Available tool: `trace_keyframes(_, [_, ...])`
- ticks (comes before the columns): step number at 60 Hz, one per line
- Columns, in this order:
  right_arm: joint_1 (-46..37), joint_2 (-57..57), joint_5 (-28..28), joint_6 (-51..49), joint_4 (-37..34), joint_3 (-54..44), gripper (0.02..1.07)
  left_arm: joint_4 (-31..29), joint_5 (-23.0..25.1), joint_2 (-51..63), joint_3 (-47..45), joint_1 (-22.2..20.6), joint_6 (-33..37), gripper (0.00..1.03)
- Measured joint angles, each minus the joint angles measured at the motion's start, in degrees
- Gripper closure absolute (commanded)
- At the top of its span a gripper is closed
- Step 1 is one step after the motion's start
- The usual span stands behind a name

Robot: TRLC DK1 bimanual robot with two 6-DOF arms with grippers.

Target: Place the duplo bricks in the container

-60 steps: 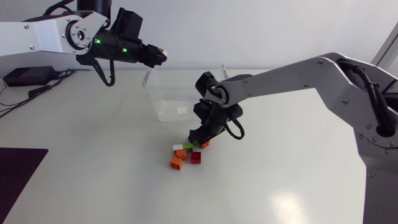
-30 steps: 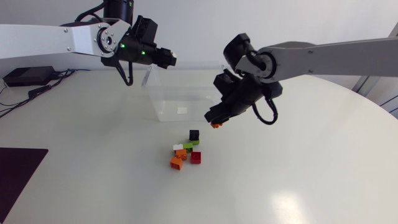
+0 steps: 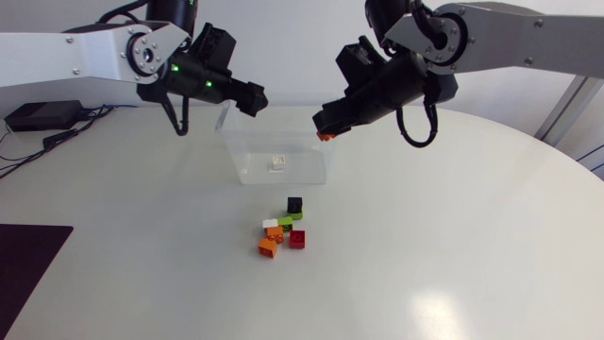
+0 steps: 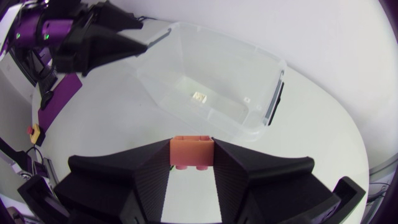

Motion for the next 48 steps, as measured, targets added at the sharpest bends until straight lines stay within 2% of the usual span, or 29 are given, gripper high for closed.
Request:
trace_keyframes(14, [-1.4, 1.1, 1.0, 1.7, 5.8, 4.3, 0.82, -6.1, 0.5, -11.4, -14.0, 0.0, 7.7, 0.07])
trace_keyframes(23, [-1.6, 3.5, 2.1, 2.6, 10.5, 5.9, 0.82, -7.2, 1.4, -13.9, -22.3, -0.7, 10.6, 0.08])
trace_keyframes(48, [0.8, 9.3, 5.8, 3.9, 19.9, 5.9, 0.82, -7.5, 1.8, -13.4, -29.9, -7.7, 11.3, 0.1])
